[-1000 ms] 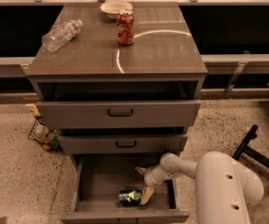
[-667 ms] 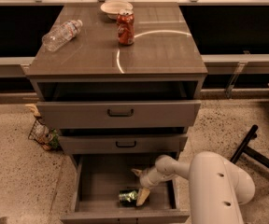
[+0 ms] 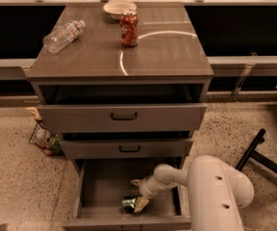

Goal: Pick green can from bottom drawer and place on counter

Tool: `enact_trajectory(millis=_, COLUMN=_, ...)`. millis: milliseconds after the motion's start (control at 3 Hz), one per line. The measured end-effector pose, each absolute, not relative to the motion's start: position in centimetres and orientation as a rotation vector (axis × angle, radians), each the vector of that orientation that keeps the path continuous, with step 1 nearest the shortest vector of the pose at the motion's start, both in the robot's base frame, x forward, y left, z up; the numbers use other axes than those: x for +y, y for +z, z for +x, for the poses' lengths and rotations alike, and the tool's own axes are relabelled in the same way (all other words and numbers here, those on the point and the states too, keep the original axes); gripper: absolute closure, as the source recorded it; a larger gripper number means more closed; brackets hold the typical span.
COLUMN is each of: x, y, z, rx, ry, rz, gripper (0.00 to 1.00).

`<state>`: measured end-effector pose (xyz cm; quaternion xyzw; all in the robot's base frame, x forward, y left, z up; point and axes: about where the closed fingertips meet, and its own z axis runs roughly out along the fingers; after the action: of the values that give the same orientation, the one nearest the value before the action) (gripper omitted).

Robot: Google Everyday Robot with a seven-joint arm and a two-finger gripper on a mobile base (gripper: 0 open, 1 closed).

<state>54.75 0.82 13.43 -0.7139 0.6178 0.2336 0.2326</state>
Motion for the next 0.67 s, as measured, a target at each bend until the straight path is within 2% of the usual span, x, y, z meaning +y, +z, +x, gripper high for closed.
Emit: enact_trajectory(millis=667, x=1.62, y=12.81, z=54.09, rx=1.685, ry=0.661, rz=-1.996, gripper=0.63)
